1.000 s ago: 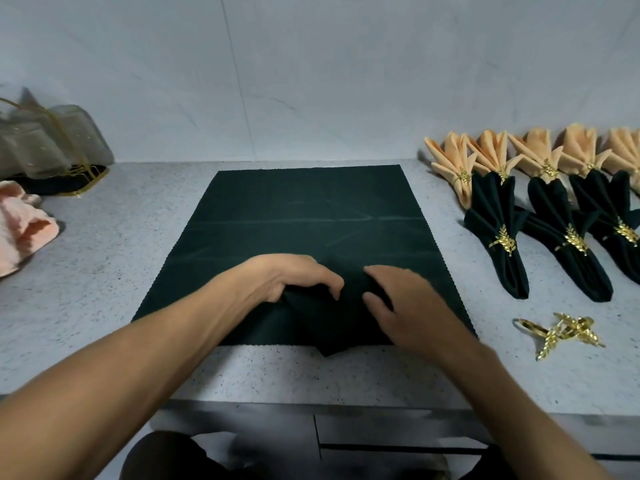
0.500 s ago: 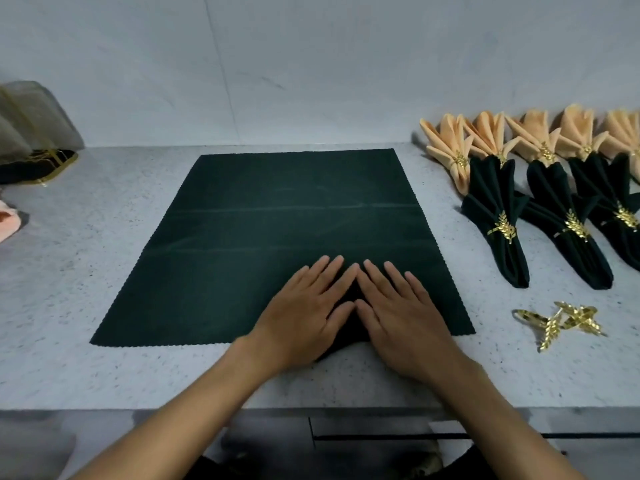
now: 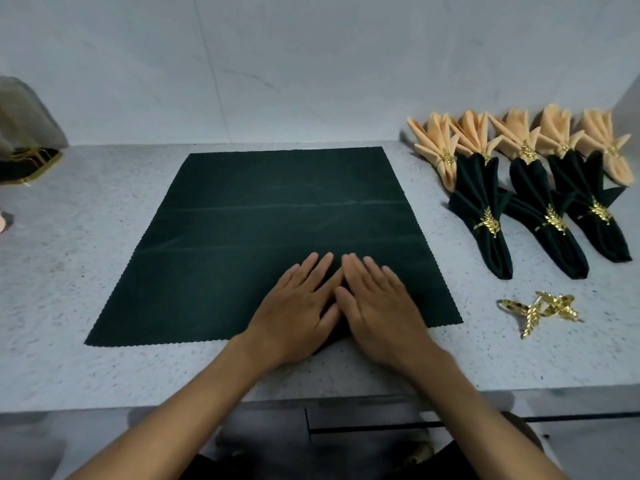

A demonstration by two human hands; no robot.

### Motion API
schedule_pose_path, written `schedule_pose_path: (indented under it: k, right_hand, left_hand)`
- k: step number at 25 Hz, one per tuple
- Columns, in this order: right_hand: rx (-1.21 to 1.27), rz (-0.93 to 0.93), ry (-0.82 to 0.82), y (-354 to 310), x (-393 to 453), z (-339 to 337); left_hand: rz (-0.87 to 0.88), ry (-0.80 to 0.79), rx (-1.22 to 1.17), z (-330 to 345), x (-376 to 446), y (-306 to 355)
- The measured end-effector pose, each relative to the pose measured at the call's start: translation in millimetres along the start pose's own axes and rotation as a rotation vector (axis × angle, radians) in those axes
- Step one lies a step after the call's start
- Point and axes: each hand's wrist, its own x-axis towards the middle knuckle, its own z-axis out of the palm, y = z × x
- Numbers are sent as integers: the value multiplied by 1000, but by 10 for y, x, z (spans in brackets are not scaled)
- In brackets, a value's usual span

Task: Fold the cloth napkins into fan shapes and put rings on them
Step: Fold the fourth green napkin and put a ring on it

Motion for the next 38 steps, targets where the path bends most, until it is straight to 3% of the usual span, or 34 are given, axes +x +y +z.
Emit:
schedule_pose_path:
  k: [2, 6, 11, 15, 22, 25, 27, 29, 32, 38]
  right_hand:
    - [-124, 43, -22, 269, -163, -56]
    - [-138, 86, -44, 368, -239, -151]
    - [-5, -263, 179, 374, -337, -168]
    - [99, -202, 197, 401, -295, -247]
    - [86, -199, 241, 410, -251, -203]
    - [44, -218, 253, 462, -234, -220]
    - [146, -203, 227, 549, -184, -291]
    - [295, -154, 169, 641, -119, -374]
    - [435, -102, 203, 691, -47, -408]
    - [235, -74, 386, 691, -27, -241]
  left_hand:
    - [-7, 0, 31, 22, 15, -6]
    - [-5, -6, 36, -10, 20, 14]
    - [-5, -11, 25, -19, 19, 16]
    - [62, -49, -76, -87, -28, -6]
    - [129, 317, -27, -90, -287, 22]
    - [6, 269, -181, -187, -205, 29]
    - [-60, 173, -311, -264, -105, -50]
    - [-155, 90, -560, -352, -7, -116]
    - [-341, 91, -893, -435, 111, -190]
    - [-369, 138, -602, -352, 217, -249]
